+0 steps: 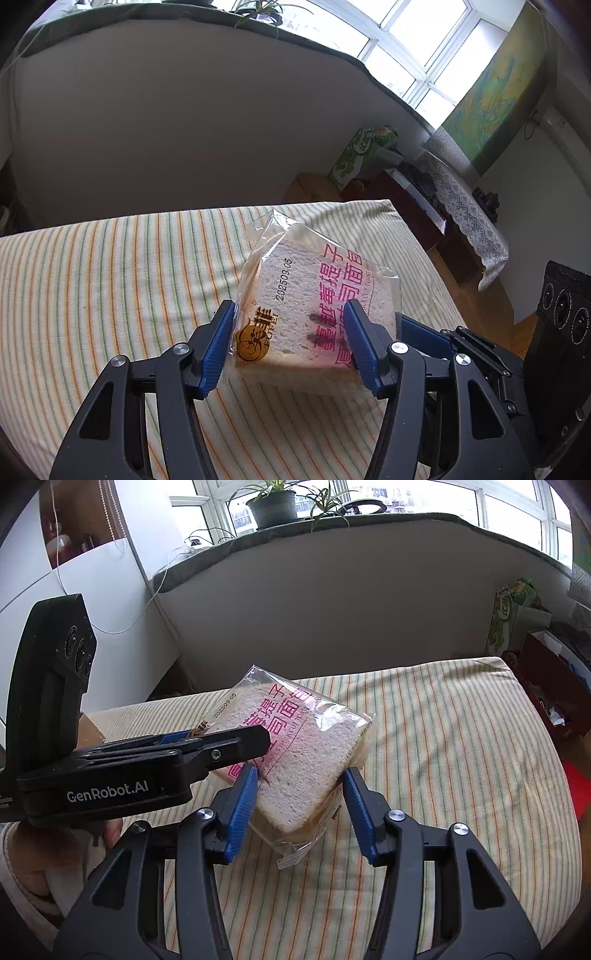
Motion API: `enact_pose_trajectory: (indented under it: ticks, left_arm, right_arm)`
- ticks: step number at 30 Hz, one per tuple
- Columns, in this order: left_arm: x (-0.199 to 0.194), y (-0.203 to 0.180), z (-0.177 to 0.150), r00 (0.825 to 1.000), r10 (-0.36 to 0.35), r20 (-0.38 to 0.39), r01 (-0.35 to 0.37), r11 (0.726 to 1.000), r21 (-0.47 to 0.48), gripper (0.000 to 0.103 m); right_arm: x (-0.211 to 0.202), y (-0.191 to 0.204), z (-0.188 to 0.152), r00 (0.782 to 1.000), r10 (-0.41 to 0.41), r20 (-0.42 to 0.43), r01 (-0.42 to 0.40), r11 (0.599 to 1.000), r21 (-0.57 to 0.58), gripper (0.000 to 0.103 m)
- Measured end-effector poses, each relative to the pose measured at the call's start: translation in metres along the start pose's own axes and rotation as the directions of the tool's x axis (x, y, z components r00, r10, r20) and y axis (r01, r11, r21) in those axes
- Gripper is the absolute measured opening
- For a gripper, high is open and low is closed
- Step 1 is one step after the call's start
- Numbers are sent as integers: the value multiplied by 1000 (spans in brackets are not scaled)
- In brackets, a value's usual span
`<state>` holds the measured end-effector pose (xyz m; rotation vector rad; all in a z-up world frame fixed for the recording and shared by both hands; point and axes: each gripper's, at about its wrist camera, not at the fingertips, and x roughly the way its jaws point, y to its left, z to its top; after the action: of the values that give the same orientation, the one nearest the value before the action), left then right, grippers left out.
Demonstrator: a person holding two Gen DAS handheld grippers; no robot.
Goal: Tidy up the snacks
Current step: 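Grasp the bagged bread loaf with the right tool, then lift the bread loaf, carry it to the box and open the right tool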
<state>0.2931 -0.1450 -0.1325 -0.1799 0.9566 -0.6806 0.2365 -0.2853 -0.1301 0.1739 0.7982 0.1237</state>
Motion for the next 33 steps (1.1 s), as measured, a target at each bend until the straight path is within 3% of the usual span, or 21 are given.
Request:
enact_pose_trajectory:
  ticks: [9,19,24,33]
  left_arm:
    - [-81,-24,-1,994,12,109,-14,1000,24,58]
    - [-183,-42,-22,963,7,268,-20,999,44,57]
    - [-214,-34,-39,951,21,310,-31,999,27,57]
    - [-259,25,-75,934,105,343,-83,993,-79,57]
  right_arm:
    - [-78,58,16,993,14,116,-4,996,-87,51]
    - [-157,136,10,975,27,222,17,981,-194,51]
    - [-166,173,-2,974,49,219,5,971,-238,51]
    - [-128,251,-21,979,145,143,-91,940,-330,51]
